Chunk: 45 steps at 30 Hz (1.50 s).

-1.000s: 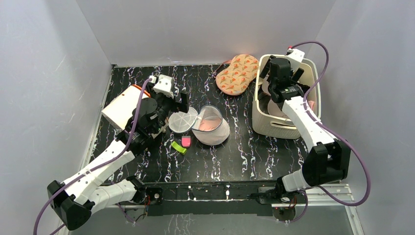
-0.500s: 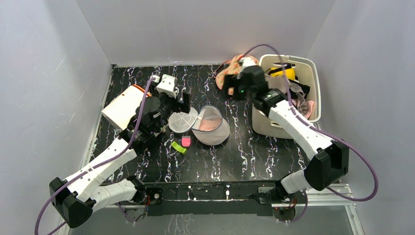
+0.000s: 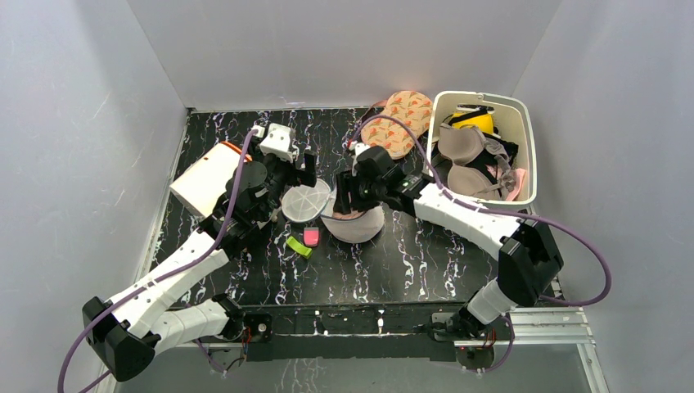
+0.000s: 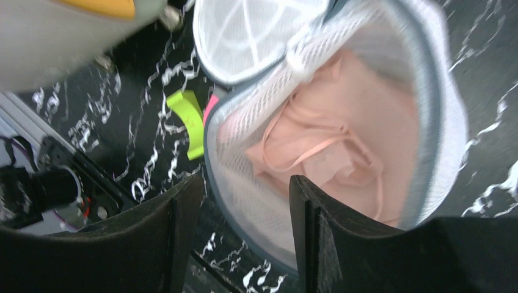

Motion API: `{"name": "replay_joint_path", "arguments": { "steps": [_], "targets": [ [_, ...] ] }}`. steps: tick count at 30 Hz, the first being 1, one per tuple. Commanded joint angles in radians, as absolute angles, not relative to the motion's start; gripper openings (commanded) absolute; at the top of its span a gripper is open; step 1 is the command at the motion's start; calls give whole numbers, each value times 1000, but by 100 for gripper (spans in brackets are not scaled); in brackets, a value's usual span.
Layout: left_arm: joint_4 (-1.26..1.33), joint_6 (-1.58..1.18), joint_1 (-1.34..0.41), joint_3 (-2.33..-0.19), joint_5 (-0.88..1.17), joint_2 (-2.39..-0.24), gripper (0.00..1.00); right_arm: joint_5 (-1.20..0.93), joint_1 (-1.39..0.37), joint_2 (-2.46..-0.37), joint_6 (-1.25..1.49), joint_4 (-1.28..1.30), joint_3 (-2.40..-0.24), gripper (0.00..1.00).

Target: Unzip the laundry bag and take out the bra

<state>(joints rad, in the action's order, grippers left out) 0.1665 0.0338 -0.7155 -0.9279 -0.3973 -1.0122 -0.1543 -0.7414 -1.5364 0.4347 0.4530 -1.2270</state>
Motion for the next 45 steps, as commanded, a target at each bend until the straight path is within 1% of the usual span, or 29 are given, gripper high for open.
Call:
{"name": "replay_joint_path", "arguments": {
  "steps": [1,3,6,9,11,13,16,18,20,23,25,27,29,33,34,36,38,41,44,45],
  "targets": [
    [179,41,-713,-959,-405,-1007,98,-91,-827,-1515,450,439,-1165,52],
    [164,27,-712,-968,-412,-1001,98,-6,-846,-1514,441,450,-1125,52],
    [221,39,-713,-929,-408,-994,98,60,-854,-1539,416,511,-1127,46],
    [166,26,-713,-966,-400,-1022,98,82,-877,-1545,416,532,-1106,44],
    [188,30,-713,-953,-403,-1027,98,88,-889,-1548,418,544,-1104,44],
    [204,33,-712,-938,-400,-1035,98,130,-897,-1553,405,570,-1123,45],
    [153,25,-712,-977,-399,-1053,98,241,-899,-1561,405,591,-1152,49],
    [179,26,-710,-957,-411,-1039,98,310,-899,-1579,413,583,-1186,51],
    [221,32,-708,-926,-410,-1021,98,383,-899,-1615,434,601,-1241,52],
    [173,14,-707,-965,-405,-1014,98,473,-899,-1660,459,578,-1280,53],
    [161,4,-706,-965,-398,-986,98,497,-899,-1684,463,538,-1284,54],
    [219,4,-707,-920,-396,-951,98,514,-898,-1715,472,514,-1298,55],
    [244,9,-706,-906,-389,-948,98,524,-897,-1759,485,518,-1336,56],
    [154,-10,-704,-974,-395,-993,98,546,-897,-1835,519,542,-1380,54],
    [163,-15,-705,-968,-396,-989,98,564,-897,-1845,535,566,-1389,52],
    [215,-13,-704,-932,-376,-980,98,577,-897,-1841,550,585,-1390,42],
    [198,-19,-703,-941,-352,-993,98,536,-899,-1806,516,559,-1371,41],
    [158,-32,-700,-971,-352,-1004,98,472,-899,-1750,497,599,-1363,45],
    [198,-26,-694,-942,-351,-985,98,337,-899,-1668,450,631,-1340,55],
    [198,-25,-693,-943,-355,-985,98,280,-899,-1637,427,618,-1301,59]
  ]
}}
